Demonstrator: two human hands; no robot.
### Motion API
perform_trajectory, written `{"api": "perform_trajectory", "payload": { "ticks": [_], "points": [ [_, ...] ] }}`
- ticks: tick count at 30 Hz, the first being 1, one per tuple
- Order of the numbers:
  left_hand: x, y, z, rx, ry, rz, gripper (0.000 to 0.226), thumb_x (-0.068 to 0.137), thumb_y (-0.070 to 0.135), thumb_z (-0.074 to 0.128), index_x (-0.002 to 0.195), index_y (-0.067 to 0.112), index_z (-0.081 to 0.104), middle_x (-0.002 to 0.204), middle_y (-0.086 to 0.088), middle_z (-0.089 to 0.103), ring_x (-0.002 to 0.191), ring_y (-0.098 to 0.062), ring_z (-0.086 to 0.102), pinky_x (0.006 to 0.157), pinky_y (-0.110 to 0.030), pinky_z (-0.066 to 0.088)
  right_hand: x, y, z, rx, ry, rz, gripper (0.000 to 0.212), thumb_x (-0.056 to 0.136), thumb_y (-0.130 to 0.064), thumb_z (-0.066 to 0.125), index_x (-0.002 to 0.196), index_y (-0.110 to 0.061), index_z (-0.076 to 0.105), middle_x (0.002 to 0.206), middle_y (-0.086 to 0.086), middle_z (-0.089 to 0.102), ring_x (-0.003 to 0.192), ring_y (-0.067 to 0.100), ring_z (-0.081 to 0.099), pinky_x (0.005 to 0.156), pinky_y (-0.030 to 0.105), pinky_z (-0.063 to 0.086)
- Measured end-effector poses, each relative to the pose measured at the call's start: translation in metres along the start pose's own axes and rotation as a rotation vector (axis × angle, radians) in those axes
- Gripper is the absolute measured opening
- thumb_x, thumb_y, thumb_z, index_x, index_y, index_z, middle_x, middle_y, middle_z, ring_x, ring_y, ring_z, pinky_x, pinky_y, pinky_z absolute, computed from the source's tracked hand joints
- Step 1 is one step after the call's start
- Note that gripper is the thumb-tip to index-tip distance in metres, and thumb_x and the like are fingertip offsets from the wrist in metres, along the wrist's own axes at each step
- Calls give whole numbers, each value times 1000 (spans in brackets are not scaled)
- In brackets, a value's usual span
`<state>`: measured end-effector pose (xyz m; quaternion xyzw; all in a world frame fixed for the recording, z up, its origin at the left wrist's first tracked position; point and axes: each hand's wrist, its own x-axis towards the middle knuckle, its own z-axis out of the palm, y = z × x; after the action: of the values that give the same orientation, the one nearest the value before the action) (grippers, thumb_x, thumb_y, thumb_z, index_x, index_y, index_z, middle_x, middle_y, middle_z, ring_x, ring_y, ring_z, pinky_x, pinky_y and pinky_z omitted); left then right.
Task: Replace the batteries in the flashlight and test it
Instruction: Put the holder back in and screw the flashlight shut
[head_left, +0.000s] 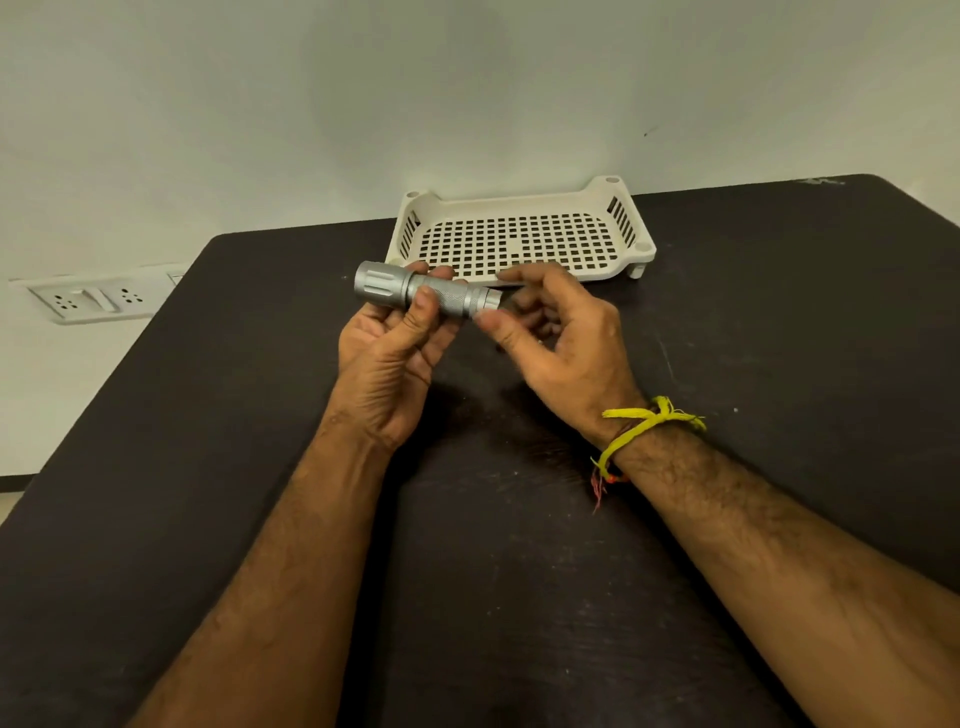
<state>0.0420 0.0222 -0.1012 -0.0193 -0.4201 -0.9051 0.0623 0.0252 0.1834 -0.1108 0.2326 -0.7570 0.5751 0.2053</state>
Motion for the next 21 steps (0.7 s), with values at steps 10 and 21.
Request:
{"api": "perform_trajectory", "payload": {
  "ticks": [10, 21],
  "points": [
    [-2, -1, 3, 33, 15, -6, 37, 80, 7, 66, 116, 8, 60, 111, -6, 74, 118, -24, 66, 92, -35, 58, 1, 4, 0, -79, 18, 45, 30, 101, -31, 58, 89, -6, 67, 69, 6, 66, 59, 23, 63, 61, 44, 54],
    [-3, 2, 3, 3, 14, -5, 36, 80, 9, 65, 116, 7, 59, 110, -6, 73, 112, -22, 68, 92, -35, 58, 0, 2, 3, -61, -44, -40, 24, 90, -27, 74, 104, -10, 68, 81, -10, 67, 70, 9, 65, 65, 21, 52]
  ]
}}
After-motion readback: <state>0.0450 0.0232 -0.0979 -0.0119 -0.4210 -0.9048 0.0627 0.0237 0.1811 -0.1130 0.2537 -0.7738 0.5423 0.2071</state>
